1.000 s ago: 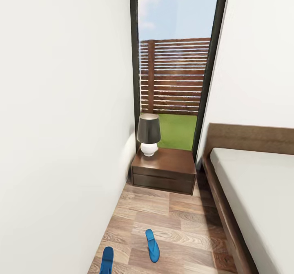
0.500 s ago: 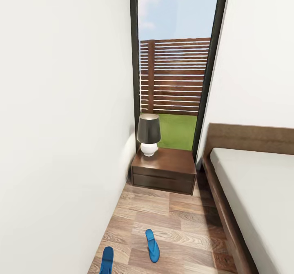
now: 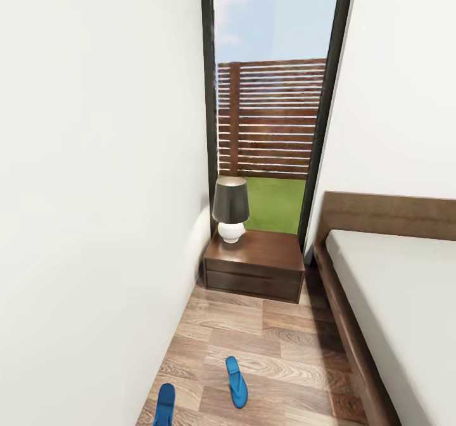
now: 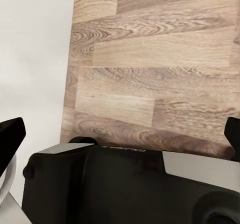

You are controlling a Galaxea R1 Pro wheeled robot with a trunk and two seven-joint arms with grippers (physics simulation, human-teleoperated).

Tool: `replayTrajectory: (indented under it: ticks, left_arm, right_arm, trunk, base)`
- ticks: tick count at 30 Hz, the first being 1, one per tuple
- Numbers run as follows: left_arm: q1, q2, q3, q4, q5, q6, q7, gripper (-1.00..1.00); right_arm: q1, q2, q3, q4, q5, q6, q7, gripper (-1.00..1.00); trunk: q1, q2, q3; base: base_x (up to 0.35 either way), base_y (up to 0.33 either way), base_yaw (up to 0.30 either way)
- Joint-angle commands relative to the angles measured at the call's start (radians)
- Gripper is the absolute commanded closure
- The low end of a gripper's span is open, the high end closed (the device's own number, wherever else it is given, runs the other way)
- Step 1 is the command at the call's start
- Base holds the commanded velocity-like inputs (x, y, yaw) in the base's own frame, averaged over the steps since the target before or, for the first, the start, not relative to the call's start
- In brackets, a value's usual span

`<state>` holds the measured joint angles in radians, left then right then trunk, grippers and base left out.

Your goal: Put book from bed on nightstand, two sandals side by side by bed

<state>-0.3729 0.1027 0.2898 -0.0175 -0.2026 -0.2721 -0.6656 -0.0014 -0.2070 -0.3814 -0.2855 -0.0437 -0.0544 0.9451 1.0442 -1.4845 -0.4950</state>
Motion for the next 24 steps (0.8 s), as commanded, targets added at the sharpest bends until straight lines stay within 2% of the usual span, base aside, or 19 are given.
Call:
replayTrajectory:
  ticks: [1,19,21,23,24]
  left_arm:
    - [0.000,0.000,0.008,0.001,-0.011,-0.006,0.000,1.00]
    - [-0.001,0.000,0.008,0.001,-0.011,-0.006,0.001,1.00]
    - [-0.001,0.000,0.008,0.001,-0.011,-0.006,0.001,1.00]
    - [-0.001,0.000,0.007,0.001,-0.011,-0.006,0.001,1.00]
    - [-0.001,0.000,0.008,0.001,-0.011,-0.006,0.001,1.00]
  right_arm:
    - [0.000,0.000,-0.001,0.000,-0.002,-0.002,0.004,-1.00]
    - [0.000,0.004,0.001,-0.007,-0.001,-0.002,-0.013,-1.00]
    - [0.000,0.007,0.002,-0.070,0.002,0.011,-0.047,-1.00]
    - [0.000,0.016,0.005,-0.215,0.004,0.040,-0.117,-1.00]
    - [-0.001,0.021,0.006,-0.255,0.005,0.056,-0.140,-1.00]
  trunk:
    - [0.000,-0.001,-0.001]
    - [0.000,-0.001,-0.001]
    - [0.000,-0.001,-0.001]
    - [0.000,-0.001,-0.001]
    - [0.000,-0.001,-0.001]
  base:
    - [0.000,0.000,0.000]
    - [0.000,0.000,0.000]
    - [0.000,0.000,0.000]
    - [0.000,0.000,0.000]
    - [0.000,0.000,0.000]
